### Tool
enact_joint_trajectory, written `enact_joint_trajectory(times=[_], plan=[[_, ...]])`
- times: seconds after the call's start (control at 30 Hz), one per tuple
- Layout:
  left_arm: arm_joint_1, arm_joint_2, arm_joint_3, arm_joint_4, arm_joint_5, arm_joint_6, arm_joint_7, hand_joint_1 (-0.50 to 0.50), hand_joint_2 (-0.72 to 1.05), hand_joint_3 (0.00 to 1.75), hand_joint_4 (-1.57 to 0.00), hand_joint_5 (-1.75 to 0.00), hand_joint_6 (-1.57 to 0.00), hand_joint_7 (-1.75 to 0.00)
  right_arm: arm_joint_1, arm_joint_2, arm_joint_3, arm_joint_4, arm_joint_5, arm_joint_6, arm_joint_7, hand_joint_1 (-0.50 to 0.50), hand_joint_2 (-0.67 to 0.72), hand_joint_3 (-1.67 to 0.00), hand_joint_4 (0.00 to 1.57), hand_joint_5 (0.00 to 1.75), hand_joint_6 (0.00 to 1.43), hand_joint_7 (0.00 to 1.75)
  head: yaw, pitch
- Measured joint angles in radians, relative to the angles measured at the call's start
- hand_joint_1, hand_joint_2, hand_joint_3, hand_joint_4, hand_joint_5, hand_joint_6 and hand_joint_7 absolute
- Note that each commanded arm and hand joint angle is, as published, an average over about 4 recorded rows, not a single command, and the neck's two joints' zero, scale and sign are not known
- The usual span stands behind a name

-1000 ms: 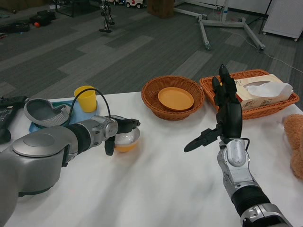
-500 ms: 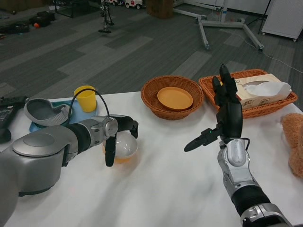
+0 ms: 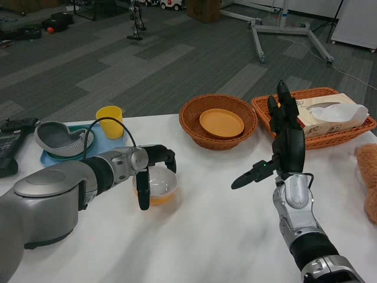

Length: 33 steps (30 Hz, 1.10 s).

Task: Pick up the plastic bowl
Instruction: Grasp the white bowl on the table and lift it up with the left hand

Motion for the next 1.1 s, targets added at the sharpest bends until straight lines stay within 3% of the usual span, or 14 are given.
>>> enact_joint_trajectory(times=[0.37, 0.6, 0.8, 1.1], plan=[[0.039, 0.075, 0.151, -0.156, 0.09, 0.069, -0.069, 0.43, 0.52, 0.0, -1.4, -1.75, -1.39, -1.33, -0.002, 0.0, 0.0, 0.02, 0.003, -0.001, 0.0, -0.46, 0.47, 0.0, 0.0, 0.0, 0.0, 0.0, 0.015, 0.014], [0.083, 0.175, 0.281, -0.354, 0.181, 0.18, -0.16, 0.43, 0.52, 0.0, -1.42, -1.75, -1.41, -1.33, -0.005, -0.003, 0.001, 0.039, 0.008, -0.003, 0.0, -0.46, 0.47, 0.0, 0.0, 0.0, 0.0, 0.0, 0.017, 0.023], [0.15, 0.245, 0.409, -0.523, 0.252, 0.256, -0.225, 0.46, 0.52, 0.0, -1.38, -1.75, -1.39, -1.33, -0.008, -0.011, 0.001, 0.04, 0.008, -0.004, 0.0, -0.46, 0.47, 0.0, 0.0, 0.0, 0.0, 0.0, 0.03, 0.028], [0.188, 0.348, 0.519, -0.729, 0.281, 0.338, -0.283, 0.48, 0.52, 0.0, -1.38, -1.75, -1.39, -1.33, -0.021, -0.017, 0.019, 0.074, 0.008, -0.004, 0.0, -0.46, 0.47, 0.0, 0.0, 0.0, 0.0, 0.0, 0.059, 0.1]])
